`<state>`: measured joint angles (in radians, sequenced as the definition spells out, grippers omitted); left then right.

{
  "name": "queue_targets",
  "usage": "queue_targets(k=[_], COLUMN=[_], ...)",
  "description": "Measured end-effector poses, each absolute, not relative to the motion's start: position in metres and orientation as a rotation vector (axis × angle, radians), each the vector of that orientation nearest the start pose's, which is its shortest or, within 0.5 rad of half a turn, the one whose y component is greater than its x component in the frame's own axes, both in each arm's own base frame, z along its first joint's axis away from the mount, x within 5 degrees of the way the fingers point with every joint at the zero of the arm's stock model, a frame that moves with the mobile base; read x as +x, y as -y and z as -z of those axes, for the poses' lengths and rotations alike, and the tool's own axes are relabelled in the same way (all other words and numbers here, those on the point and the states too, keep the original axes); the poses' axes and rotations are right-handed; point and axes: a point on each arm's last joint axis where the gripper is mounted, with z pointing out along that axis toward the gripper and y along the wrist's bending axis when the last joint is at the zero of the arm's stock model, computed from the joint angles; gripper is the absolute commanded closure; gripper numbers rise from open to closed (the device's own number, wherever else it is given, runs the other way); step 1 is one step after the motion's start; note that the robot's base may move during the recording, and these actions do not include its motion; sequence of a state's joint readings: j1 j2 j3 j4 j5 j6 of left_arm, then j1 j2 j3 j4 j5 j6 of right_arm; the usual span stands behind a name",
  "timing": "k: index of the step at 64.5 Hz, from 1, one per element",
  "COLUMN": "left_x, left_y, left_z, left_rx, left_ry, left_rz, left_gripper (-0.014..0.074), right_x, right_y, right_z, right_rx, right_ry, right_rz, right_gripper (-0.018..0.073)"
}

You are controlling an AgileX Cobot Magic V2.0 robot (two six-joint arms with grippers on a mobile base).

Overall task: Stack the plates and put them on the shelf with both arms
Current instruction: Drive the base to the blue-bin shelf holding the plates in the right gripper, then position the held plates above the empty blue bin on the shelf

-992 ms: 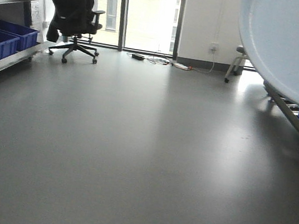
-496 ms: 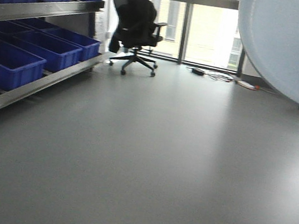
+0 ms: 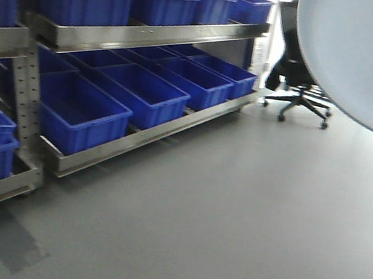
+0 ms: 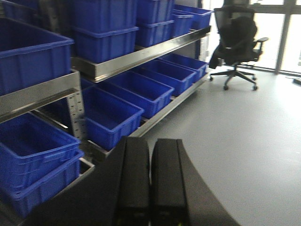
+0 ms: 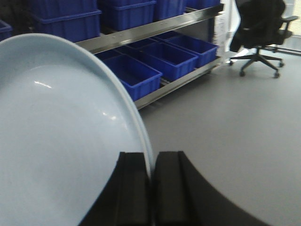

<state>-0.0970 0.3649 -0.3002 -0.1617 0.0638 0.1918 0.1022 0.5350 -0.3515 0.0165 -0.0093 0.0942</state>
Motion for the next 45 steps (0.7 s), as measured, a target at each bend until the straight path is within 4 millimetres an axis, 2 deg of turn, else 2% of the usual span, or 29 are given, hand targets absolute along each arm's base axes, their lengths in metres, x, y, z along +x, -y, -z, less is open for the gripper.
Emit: queue_targets(k=[45], left_x=[0.0906], left_y=[0.0098], left_z=[-0.2837], left_rx=[0.111], left_ry=[-1.608], left_rz=[0.060], left_gripper=[0.0514], right_x=[0.1185], right_y=[-0.0121], right_z=[-0.2900], right_rx=[0.007], right_ry=[-1.660], right_rz=[-0.162], right_gripper=[0.0510])
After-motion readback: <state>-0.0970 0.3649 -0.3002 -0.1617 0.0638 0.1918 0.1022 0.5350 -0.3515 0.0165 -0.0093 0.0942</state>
